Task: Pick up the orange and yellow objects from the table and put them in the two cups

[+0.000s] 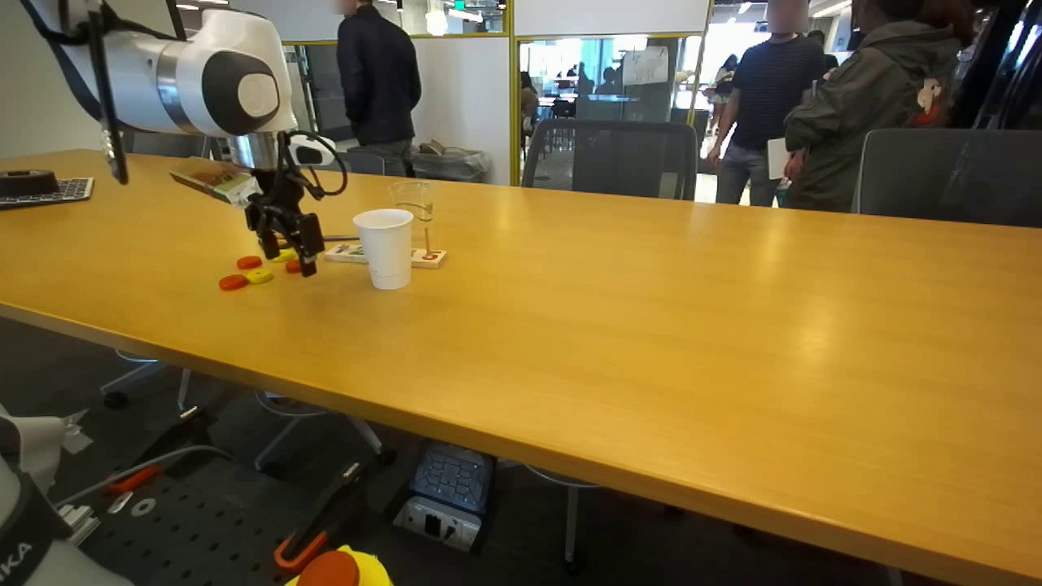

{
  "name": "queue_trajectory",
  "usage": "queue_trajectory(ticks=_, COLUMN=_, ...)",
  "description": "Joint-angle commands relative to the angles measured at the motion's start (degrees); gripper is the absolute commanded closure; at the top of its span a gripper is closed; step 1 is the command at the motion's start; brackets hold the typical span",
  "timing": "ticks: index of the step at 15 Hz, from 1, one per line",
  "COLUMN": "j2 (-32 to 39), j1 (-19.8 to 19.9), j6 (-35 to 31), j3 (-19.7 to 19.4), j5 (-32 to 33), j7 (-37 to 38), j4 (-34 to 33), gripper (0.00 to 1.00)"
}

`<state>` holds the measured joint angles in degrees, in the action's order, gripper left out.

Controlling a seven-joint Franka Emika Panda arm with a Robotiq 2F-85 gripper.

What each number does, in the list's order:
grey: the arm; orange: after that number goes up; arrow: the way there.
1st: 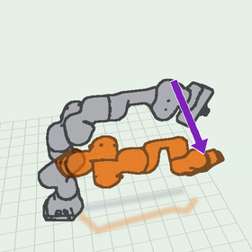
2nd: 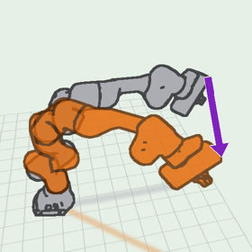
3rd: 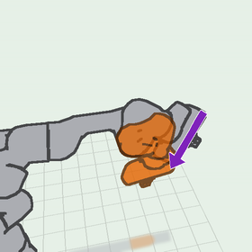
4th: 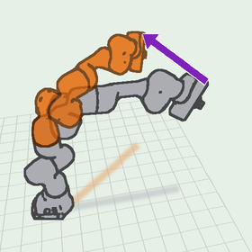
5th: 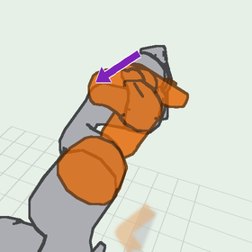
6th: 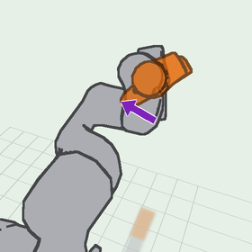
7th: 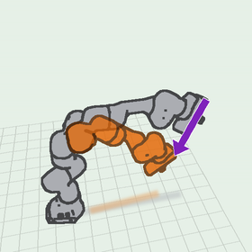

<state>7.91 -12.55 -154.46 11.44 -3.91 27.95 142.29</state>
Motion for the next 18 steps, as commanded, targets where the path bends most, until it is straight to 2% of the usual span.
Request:
queue_trajectory(ticks=1, j2=3.63, j1=-1.90, j6=-0.21, j3=-2.42, j5=3.62, j7=5.06, j4=-3.04, gripper=0.00)
queue_trajectory(ticks=11, j2=6.36, j1=-4.81, j6=1.80, j3=-3.46, j5=3.74, j7=5.99, j4=-7.96, gripper=0.00)
queue_trajectory(ticks=18, j2=7.99, j1=-7.25, j6=3.81, j3=-5.46, j5=7.83, j7=9.84, j4=-10.64, gripper=0.00)
